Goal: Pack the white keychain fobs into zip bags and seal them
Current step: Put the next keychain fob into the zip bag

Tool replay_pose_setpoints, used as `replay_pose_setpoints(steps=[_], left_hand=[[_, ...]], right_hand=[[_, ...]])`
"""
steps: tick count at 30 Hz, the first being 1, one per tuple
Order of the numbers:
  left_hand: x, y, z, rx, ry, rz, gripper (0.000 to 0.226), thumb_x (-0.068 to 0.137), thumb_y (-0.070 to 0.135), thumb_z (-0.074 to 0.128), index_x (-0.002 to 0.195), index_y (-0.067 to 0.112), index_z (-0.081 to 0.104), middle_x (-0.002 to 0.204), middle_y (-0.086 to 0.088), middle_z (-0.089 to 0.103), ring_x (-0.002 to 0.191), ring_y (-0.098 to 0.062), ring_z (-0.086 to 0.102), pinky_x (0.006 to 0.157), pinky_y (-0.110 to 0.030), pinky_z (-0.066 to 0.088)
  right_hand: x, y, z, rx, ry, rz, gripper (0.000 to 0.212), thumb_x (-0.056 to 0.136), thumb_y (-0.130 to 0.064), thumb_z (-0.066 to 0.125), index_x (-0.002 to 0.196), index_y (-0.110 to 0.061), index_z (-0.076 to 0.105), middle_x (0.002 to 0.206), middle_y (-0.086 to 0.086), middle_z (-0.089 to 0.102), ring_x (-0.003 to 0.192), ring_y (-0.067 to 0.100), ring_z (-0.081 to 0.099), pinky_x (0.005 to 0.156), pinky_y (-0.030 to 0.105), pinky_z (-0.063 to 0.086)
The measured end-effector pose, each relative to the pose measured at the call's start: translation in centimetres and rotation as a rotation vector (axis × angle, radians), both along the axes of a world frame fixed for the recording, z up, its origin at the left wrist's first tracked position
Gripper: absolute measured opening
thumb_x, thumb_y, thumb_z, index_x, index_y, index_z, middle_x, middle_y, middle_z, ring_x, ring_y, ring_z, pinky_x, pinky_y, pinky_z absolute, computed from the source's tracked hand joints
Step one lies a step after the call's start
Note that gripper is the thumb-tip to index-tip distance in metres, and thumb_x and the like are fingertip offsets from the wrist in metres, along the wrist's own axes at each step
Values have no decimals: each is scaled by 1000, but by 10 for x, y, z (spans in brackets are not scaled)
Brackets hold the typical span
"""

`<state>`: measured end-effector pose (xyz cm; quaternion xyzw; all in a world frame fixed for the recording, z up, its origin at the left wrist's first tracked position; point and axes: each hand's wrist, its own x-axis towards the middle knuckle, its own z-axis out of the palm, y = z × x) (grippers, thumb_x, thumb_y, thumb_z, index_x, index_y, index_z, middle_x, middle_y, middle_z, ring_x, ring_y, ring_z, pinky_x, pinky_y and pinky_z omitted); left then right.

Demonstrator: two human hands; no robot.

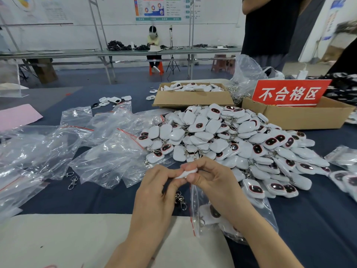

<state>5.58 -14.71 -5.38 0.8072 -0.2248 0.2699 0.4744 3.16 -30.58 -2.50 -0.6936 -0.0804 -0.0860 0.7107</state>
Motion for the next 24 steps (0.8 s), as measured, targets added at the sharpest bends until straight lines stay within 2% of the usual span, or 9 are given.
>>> replay_pose_setpoints(steps=[3,5,7,9,12,16,20,24], left_hand=[[0,-2,2,-103,83,-49,18,90,25,73,95,41,67,98,19,63,97,-5,62,82,-14,45],[-1,-2,4,-220,233,-133,13,91,30,75,97,39,69,102,12,66,98,-13,65,83,-22,50],[-2,-2,7,-332,432,-237,16,93,43,68,108,36,68,103,9,72,96,-11,69,80,-17,51],[0,0,10,-405,555,-316,28,90,41,64,115,30,68,100,9,76,90,-7,71,76,-13,51],[0,1,13,-378,489,-283,27,86,34,64,110,23,72,94,4,77,86,-8,69,76,-14,50],[-2,-1,7,-337,397,-196,12,86,27,71,97,29,74,88,8,73,82,-10,66,73,-16,47],[-2,0,5,-337,384,-181,30,89,9,73,96,38,73,89,10,73,84,-8,67,75,-15,49],[-2,1,7,-334,373,-195,31,90,13,70,100,42,74,93,8,75,86,-6,68,76,-12,48]], right_hand=[[-1,1,2,13,5,11,17,89,4,65,96,-10,69,104,-2,76,94,6,72,81,13,52],[-2,1,3,37,11,26,20,92,6,61,94,-12,68,110,-6,75,102,4,70,84,13,51],[-3,1,4,43,23,62,25,94,10,54,92,-11,66,125,-11,69,113,-1,64,87,9,48],[-5,1,5,46,42,134,30,95,15,48,102,-9,64,135,-15,62,121,-4,59,91,9,46],[-6,3,6,12,55,161,39,97,11,50,128,-12,57,125,-13,69,118,2,63,93,12,47],[-4,6,5,-36,78,5,30,97,2,57,120,-13,67,109,-3,77,105,8,70,90,19,52],[-2,6,5,-61,96,-22,29,95,4,58,117,-12,69,112,-2,76,109,8,68,102,25,50],[-2,6,4,-75,63,-9,27,95,1,60,116,-14,69,110,-3,76,108,8,69,97,22,51]])
